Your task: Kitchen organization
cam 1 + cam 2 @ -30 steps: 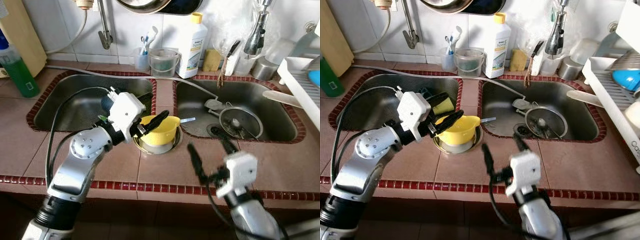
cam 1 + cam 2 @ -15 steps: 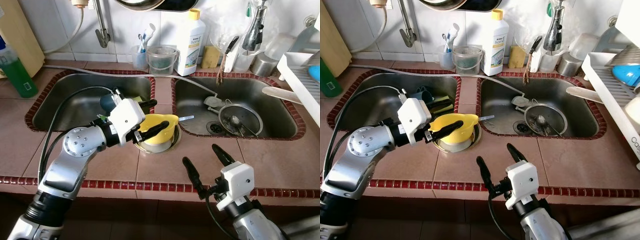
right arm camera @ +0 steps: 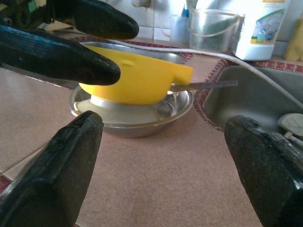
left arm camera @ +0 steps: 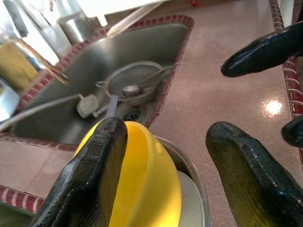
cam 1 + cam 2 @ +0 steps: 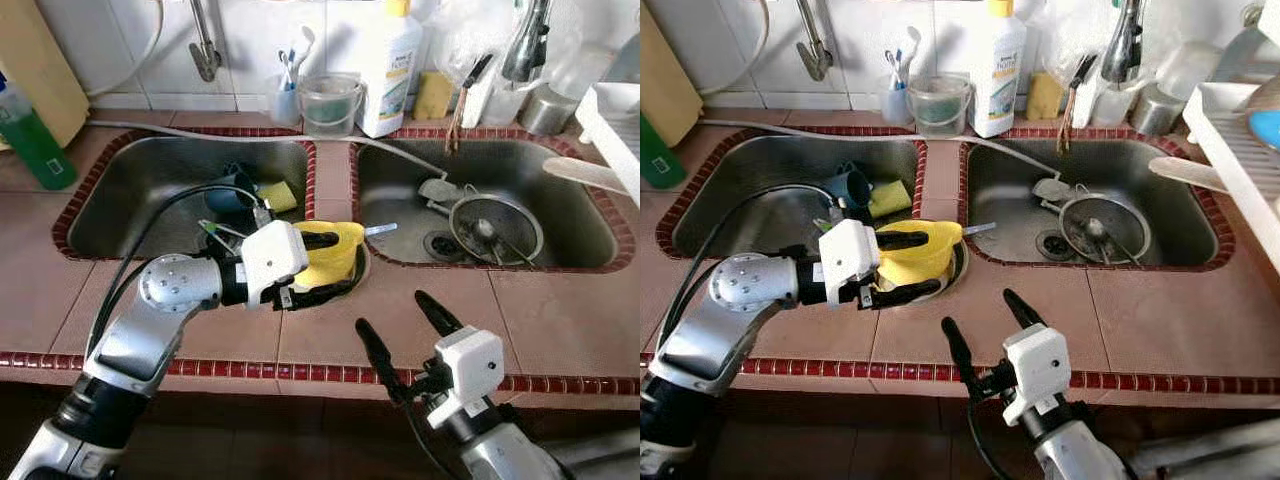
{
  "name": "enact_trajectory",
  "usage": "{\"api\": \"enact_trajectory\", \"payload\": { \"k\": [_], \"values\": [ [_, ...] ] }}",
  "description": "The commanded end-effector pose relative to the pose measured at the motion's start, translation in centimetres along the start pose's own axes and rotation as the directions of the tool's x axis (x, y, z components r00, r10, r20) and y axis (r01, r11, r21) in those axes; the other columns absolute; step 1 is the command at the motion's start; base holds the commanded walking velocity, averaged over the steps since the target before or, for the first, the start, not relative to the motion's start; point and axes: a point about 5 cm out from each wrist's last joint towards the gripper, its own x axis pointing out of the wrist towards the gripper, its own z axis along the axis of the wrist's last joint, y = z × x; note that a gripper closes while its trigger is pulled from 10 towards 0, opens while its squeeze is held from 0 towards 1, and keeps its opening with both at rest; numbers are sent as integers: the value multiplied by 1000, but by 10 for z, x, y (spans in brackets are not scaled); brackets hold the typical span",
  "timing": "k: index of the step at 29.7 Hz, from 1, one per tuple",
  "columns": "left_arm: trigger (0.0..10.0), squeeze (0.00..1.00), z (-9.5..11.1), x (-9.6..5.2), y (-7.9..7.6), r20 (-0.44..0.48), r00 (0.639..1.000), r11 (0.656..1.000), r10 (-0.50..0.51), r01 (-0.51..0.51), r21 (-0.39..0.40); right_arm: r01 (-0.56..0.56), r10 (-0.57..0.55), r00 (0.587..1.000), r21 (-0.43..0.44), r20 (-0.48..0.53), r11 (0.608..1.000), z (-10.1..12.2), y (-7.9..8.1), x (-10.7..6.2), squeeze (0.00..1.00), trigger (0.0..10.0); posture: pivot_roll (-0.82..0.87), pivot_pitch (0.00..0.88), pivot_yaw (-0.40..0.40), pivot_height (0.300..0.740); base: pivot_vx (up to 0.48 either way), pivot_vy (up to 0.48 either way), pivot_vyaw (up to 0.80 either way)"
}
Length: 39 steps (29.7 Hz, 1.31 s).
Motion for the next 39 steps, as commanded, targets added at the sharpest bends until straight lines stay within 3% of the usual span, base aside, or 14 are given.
{"api": "enact_trajectory", "payload": {
  "k": [1, 12, 13, 14, 15, 16, 25, 39],
  "values": [
    [10000, 0, 0, 4, 2, -16, 1000, 1000, -22, 22, -9, -9, 9, 1000, 9, 15, 1000, 5, 3, 0, 0, 10000, -235, 185, 54, 732, 0, 0, 0],
    [10000, 0, 4, 10, 16, -49, 999, 1000, -23, 23, -7, -1, 1, 1000, 15, 11, 1000, 7, 5, 0, 0, 10000, -240, 187, 63, 732, 0, 0, 0],
    [7059, 0, 5, 10, 17, -59, 998, 999, -37, 38, 12, 0, 0, 1000, 16, 7, 1000, 7, 5, -1, 0, 10000, -238, 187, 65, 732, 0, 0, 0],
    [2078, 0, 6, 9, 18, -61, 997, 999, -46, 47, 14, 0, 0, 1000, 16, 6, 1000, 6, 5, -1, 0, 10000, -237, 187, 65, 732, 0, 0, 0],
    [2078, 0, 7, 9, 18, -62, 996, 998, -59, 59, 10, 0, 0, 1000, 15, 5, 1000, 6, 5, -1, 0, 10000, -237, 187, 65, 732, 0, 0, 0],
    [0, 0, 8, 9, 18, -70, 994, 996, -79, 81, 27, -1, 1, 1000, 15, 3, 1000, 6, 5, -1, 0, 10000, -235, 185, 67, 732, 0, 0, 0],
    [0, 0, 11, 3, 17, -131, 976, 979, -174, 186, 80, -3, 3, 1000, 13, 0, 1000, 6, 4, 0, 0, 10000, -227, 181, 68, 732, 0, 0, 0],
    [0, 0, 13, -1, 14, -153, 964, 964, -216, 236, 123, 0, 0, 1000, 18, -3, 1000, 7, 2, 0, 0, 10000, -223, 188, 68, 732, 0, 0, 0]
  ]
}}
